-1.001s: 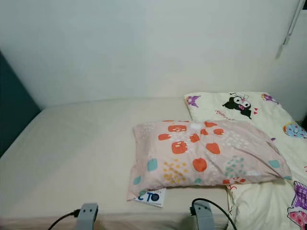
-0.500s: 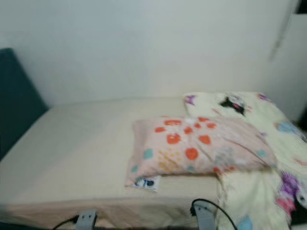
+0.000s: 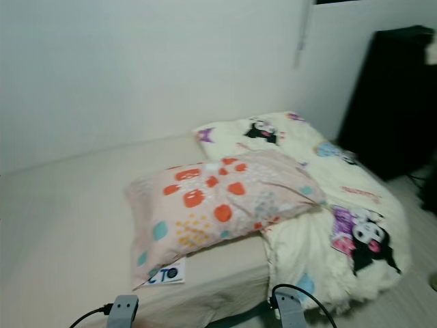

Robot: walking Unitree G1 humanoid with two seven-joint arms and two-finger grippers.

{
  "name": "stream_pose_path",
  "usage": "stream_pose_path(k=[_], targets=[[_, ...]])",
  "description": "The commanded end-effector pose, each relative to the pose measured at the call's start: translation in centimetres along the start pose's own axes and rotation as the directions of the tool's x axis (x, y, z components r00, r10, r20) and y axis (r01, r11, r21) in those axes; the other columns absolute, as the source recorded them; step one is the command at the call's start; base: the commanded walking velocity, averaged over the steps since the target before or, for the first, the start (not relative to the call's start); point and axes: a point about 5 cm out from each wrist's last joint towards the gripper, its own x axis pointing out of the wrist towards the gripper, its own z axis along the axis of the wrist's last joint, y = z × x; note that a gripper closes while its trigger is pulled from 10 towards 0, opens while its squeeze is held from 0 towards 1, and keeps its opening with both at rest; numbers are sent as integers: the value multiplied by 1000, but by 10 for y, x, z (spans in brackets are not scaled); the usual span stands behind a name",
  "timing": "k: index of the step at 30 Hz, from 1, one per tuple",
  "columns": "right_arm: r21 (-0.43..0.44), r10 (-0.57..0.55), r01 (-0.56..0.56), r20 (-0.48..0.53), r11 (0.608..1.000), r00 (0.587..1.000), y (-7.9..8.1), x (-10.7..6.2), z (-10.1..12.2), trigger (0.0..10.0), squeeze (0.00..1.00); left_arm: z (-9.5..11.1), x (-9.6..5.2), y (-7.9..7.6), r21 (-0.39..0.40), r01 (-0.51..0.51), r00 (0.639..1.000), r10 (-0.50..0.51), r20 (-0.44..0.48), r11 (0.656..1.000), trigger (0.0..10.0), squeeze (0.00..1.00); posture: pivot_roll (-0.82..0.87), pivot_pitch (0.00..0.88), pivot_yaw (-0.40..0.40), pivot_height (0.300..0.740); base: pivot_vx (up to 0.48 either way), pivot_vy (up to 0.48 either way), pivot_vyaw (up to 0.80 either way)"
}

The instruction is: Clean up the room

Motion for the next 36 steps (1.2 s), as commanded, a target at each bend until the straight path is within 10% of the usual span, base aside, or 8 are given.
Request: stream_pose_path(k=[1, 13, 17, 29, 36], targets=[[0, 13, -13, -12, 1000, 1000, 4, 0, -2, 10000, 0, -1, -1, 11, 12, -49, 999, 50, -9, 999, 10000, 0, -157, 0, 52, 700, 0, 0, -763], [-81, 5, 4, 108, 997, 994, 0, 0, 31, 10000, 0, 19, -7, 54, -122, -247, 966, 255, 54, 961, 10000, 0, -106, 0, 8, 700, 0, 0, -760], [-202, 134, -86, 237, 976, 962, 25, -3, 74, 10000, 0, 31, -16, 88, -227, -372, 913, 398, 84, 900, 10000, 0, -67, 0, -18, 700, 0, 0, -119], [-455, 449, -365, 90, 813, 889, 91, -6, 46, 10000, 0, -14, -13, 65, -173, -406, 914, 401, -64, 898, 10000, 0, -26, 0, -34, 700, 0, 0, 0], [-282, 466, -415, 146, 865, 873, 78, -6, 47, 10000, 0, -23, -10, 49, -22, -337, 939, 334, -80, 941, 10000, 0, -49, 0, -15, 700, 0, 0, 170]])
